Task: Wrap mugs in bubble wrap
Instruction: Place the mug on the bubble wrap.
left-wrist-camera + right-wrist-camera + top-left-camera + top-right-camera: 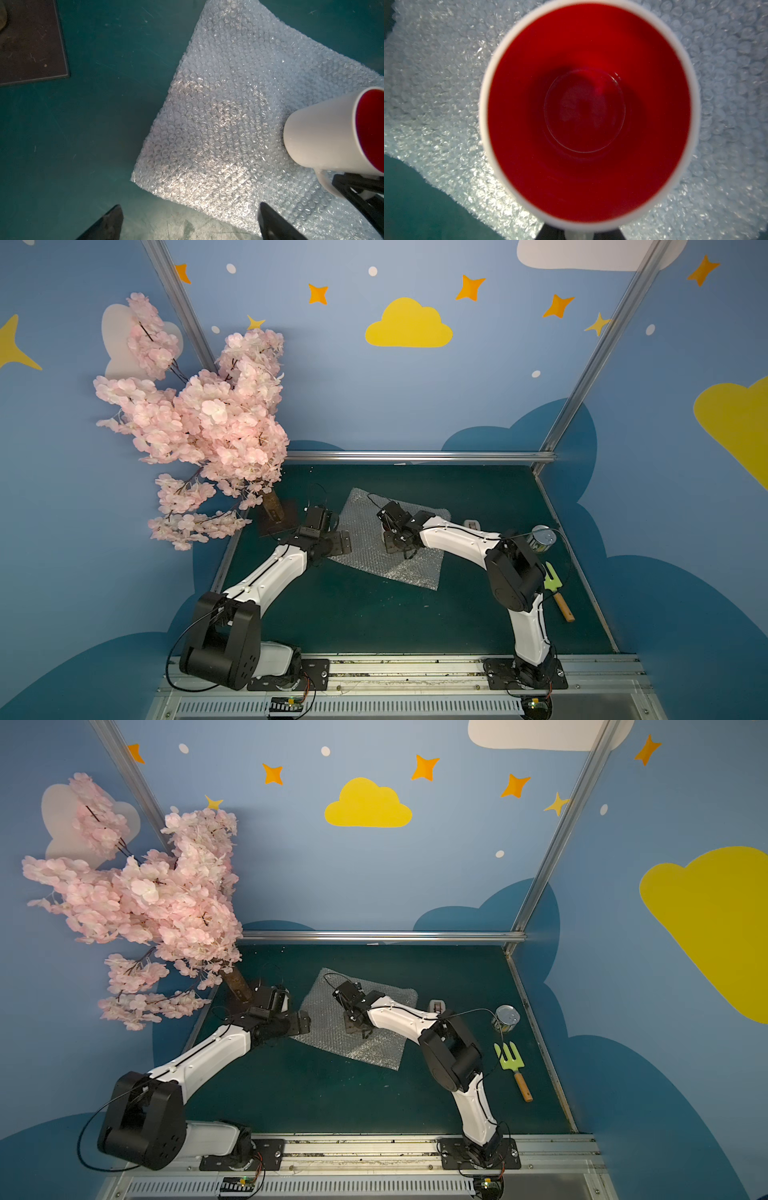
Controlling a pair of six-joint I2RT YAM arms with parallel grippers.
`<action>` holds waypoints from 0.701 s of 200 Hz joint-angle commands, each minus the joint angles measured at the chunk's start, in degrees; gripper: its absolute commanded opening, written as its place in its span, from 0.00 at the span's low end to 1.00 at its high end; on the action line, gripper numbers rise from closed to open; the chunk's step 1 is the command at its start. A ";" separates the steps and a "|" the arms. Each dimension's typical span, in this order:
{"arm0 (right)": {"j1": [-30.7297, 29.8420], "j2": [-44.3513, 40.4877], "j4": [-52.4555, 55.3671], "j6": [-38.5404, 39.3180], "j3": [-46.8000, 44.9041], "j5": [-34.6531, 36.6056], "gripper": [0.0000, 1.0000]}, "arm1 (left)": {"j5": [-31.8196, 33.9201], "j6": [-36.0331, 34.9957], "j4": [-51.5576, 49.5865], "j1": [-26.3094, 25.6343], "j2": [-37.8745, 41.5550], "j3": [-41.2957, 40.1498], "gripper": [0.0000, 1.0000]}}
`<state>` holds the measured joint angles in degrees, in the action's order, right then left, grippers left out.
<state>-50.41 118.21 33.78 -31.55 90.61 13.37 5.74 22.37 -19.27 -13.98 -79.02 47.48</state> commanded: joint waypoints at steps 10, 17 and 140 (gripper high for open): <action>-1.05 -2.84 -0.10 0.07 -1.25 2.99 0.00 | -1.20 0.56 -1.54 0.13 -1.00 0.97 1.00; -1.29 -3.43 -0.54 0.26 -1.55 3.71 0.00 | -1.34 0.49 -1.61 0.18 -1.00 0.94 1.00; -2.65 -3.78 0.18 -4.86 -2.89 -1.90 0.00 | 0.76 0.53 -4.00 0.30 -0.53 0.59 1.00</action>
<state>-52.23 117.23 32.40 -34.09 88.20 15.00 5.32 22.52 -21.19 -13.98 -79.94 47.48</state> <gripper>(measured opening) 0.175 0.998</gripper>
